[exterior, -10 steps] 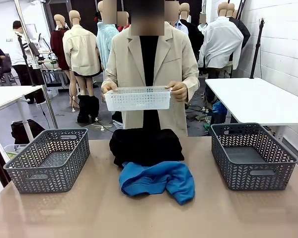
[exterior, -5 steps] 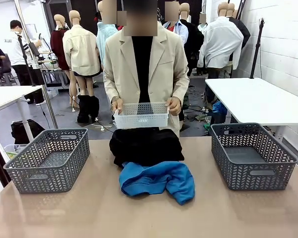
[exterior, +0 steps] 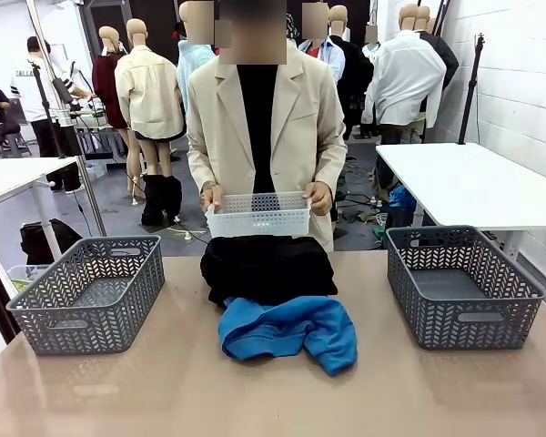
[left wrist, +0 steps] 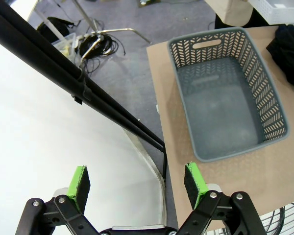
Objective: Sort the tops and bottoms.
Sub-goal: Lift clothes from the center of the table with your left hand.
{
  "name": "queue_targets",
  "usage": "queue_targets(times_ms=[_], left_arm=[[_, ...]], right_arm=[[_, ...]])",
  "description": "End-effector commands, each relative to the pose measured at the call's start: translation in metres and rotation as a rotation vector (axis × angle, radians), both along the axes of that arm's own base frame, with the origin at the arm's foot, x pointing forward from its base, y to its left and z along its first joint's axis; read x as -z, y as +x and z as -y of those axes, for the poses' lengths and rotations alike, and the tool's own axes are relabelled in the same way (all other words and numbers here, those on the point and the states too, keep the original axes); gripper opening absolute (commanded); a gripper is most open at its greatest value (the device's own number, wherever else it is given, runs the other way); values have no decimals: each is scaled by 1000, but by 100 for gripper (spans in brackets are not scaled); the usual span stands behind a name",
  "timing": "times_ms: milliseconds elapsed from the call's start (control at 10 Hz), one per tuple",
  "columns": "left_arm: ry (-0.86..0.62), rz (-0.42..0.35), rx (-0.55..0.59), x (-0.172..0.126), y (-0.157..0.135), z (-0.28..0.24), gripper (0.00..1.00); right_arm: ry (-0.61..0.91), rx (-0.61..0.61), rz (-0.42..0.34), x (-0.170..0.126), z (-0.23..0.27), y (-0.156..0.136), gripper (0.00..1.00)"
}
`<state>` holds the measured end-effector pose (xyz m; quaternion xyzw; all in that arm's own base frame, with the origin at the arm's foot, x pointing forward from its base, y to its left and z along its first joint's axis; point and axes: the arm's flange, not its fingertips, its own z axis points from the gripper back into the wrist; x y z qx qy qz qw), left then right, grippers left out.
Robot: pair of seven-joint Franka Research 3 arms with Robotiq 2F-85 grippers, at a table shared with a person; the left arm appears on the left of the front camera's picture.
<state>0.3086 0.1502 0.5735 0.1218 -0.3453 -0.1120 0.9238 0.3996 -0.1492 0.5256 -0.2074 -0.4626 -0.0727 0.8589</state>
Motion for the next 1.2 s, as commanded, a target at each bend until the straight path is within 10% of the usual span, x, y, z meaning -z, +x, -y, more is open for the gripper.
queue_targets(times_ms=[0, 1100], left_arm=[[1, 13, 2, -1, 1, -1, 100], [1, 13, 2, -1, 1, -1, 100]], right_arm=[[-4, -4, -6, 1, 2, -1, 100], [-4, -4, -6, 1, 2, -1, 100]])
